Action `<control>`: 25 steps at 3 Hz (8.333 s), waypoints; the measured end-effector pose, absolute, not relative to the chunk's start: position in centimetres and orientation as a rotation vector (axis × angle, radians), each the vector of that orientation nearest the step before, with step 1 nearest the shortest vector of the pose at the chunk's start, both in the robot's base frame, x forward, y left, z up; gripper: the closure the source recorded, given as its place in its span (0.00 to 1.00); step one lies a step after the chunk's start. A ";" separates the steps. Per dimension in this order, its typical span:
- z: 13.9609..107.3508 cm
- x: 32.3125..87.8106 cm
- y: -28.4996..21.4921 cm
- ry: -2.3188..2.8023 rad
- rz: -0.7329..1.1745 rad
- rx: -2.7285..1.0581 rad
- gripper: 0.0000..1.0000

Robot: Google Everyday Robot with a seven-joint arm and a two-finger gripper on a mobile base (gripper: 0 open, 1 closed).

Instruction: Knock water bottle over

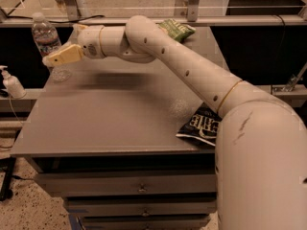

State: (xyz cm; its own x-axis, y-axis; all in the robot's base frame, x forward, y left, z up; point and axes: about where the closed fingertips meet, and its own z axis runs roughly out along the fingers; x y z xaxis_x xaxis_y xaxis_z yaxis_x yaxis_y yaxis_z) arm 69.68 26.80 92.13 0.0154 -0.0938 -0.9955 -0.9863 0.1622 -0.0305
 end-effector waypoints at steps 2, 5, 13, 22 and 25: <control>92.3 68.9 28.7 1.332 1.086 -1.130 0.00; 92.1 68.1 29.8 1.338 1.129 -1.094 0.63; 88.2 59.6 9.5 1.843 0.557 -2.177 1.00; 85.0 54.7 4.7 2.049 0.334 -2.400 0.00; 86.7 54.9 2.4 2.096 0.319 -2.274 0.00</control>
Offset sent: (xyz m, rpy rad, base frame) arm -0.0103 0.0251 -0.0005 0.0664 0.0711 0.0127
